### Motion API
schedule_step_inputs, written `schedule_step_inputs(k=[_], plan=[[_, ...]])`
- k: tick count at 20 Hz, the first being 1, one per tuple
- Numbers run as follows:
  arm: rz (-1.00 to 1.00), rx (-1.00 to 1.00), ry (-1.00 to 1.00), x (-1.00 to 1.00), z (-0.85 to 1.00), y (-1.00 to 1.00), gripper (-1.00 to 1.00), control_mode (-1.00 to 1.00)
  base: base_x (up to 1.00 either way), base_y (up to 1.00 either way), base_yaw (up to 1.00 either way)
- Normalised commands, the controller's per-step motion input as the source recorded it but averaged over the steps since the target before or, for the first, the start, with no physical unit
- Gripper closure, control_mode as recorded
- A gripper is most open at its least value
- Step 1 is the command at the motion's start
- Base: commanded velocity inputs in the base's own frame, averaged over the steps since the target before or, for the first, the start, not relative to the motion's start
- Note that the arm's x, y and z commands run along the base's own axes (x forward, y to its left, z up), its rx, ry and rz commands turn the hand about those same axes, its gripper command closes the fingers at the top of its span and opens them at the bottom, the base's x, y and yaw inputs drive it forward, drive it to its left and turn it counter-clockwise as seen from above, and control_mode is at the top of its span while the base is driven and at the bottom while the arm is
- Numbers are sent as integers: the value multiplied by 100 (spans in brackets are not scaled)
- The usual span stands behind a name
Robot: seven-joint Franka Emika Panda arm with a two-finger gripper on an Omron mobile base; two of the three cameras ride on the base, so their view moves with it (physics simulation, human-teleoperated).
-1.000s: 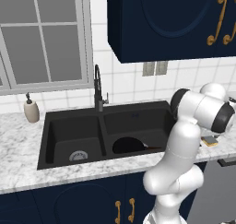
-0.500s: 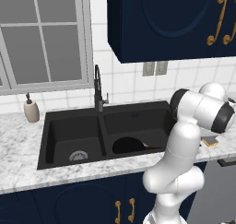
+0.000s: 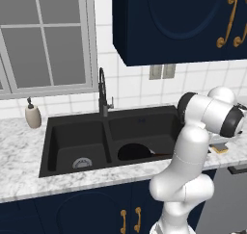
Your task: Pick the pan and sponge and place them into the sink. Then turn on the water.
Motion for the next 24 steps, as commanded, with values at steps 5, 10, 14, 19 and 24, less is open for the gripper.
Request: schedule_step_inputs(k=[5,10,14,19,24], plan=[[0,-9,-3,0,-47,26,100,-100,0,0,0],[-2,-12,-1,0,-42,45,100,-100,0,0,0],[-1,0,0,0,-3,3,100,-100,0,0,0],[2,0,0,-5,3,0,100,-100,0,0,0],[15,0,0,-24,48,0,100,-100,0,0,0]])
